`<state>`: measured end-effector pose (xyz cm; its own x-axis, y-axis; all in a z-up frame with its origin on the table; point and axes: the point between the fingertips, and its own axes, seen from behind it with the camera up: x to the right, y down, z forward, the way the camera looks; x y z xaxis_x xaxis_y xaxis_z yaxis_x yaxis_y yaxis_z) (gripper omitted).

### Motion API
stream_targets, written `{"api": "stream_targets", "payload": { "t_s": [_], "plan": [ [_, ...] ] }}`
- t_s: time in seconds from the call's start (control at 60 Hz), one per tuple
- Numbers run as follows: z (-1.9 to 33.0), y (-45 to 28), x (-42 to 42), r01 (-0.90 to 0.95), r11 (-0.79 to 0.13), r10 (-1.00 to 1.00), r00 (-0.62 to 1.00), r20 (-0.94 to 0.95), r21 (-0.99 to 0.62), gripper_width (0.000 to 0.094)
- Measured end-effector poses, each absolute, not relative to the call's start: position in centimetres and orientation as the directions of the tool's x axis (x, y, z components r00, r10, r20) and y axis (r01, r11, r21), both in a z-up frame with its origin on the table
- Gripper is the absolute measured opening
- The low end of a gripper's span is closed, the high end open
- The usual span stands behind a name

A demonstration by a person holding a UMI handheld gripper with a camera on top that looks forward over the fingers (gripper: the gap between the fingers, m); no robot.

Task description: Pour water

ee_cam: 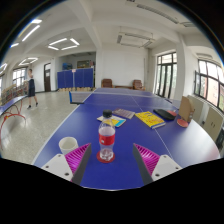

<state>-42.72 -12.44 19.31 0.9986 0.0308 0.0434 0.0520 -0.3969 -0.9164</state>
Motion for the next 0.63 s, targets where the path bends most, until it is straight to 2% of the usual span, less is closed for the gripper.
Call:
{"api": "stream_targets", "payload": {
  "t_s": [0.083,0.35,0.633],
  "plan": [
    [21.7,-17.9,-42.1,0.067,-0.398,0.002,0.997,0.072,-0.915,0.0855],
    [24.2,-32.4,-42.9,0.058,-0.404,-0.025,0.997,0.075,-0.913,0.0851],
    [25.0,-38.1,-43.2,0.039,-0.388,-0.036,0.998,0.058,-0.921,0.0856]
  ]
}}
